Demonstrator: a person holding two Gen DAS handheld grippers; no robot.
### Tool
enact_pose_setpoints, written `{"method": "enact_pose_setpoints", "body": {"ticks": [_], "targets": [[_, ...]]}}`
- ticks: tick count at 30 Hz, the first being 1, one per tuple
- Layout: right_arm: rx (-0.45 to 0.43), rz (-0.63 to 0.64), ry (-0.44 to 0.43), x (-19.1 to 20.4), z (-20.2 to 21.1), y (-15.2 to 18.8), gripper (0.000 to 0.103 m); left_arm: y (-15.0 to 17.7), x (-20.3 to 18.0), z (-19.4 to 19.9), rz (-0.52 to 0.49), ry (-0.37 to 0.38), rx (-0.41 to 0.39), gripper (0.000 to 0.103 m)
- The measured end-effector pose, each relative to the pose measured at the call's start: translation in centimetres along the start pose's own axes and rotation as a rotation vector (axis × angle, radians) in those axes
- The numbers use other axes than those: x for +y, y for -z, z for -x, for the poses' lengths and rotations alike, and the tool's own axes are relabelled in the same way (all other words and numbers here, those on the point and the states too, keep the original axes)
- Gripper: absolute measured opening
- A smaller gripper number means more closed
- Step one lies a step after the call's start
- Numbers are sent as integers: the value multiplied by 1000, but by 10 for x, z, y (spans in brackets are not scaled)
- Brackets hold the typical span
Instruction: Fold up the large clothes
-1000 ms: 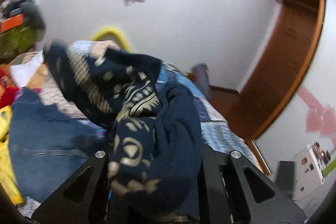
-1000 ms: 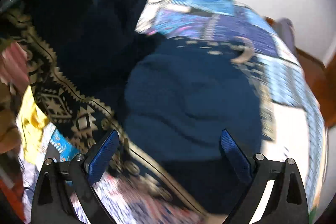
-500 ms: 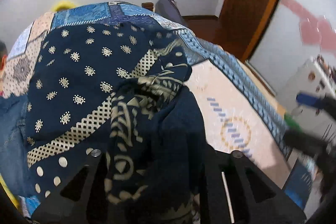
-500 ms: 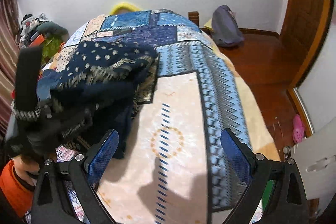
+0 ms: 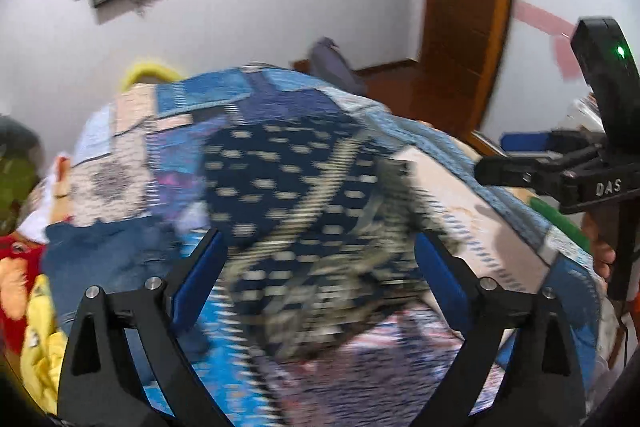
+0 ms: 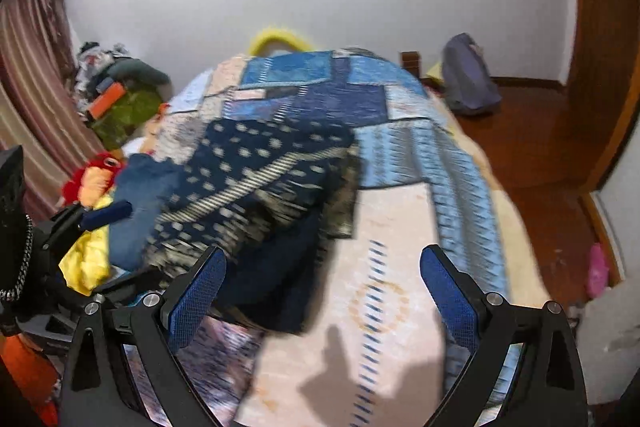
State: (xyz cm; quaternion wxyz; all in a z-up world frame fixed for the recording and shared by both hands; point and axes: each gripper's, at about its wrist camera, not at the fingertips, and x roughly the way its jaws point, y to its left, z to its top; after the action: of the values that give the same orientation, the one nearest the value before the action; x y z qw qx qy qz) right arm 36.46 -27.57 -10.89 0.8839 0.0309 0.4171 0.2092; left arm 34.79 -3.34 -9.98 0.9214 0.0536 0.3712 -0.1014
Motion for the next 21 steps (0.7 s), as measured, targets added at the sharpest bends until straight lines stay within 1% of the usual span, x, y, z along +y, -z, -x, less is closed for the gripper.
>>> {"method": "enact_pose_setpoints", "body": {"ticks": [2, 5, 6, 8, 10, 11, 12, 14, 16, 17, 19, 21], "targets": [[11, -1, -36, 13, -11, -6, 97, -1, 23, -8, 30, -17, 11, 95], [33, -1, -100, 30, -34, -12, 97, 8, 51, -22, 89, -46, 46, 95], [49, -3, -118, 35, -42, -12, 97, 14, 58, -28, 113, -42, 67, 95], [109, -10, -138, 42, -66, -9, 97, 29, 67, -48, 162, 2, 143, 95], [163, -13, -133, 42, -85, -1, 97, 44, 74, -63, 211, 49, 193, 96], [200, -8, -116, 39, -98, 5, 97, 52, 75, -67, 223, 62, 198, 96], [217, -4, -99, 36, -105, 8, 97, 59, 75, -70, 228, 66, 203, 96], [262, 23, -11, 20, -118, 21, 97, 71, 78, -73, 251, 81, 199, 96], [272, 58, 19, 4, -118, 31, 97, 79, 78, -75, 273, 110, 190, 96], [270, 66, 12, -5, -114, 35, 97, 81, 78, -77, 277, 113, 190, 96], [258, 44, -8, -19, -104, 41, 97, 82, 75, -75, 278, 102, 177, 96], [242, 32, 11, -28, -92, 44, 97, 82, 70, -70, 255, 77, 160, 96]]}}
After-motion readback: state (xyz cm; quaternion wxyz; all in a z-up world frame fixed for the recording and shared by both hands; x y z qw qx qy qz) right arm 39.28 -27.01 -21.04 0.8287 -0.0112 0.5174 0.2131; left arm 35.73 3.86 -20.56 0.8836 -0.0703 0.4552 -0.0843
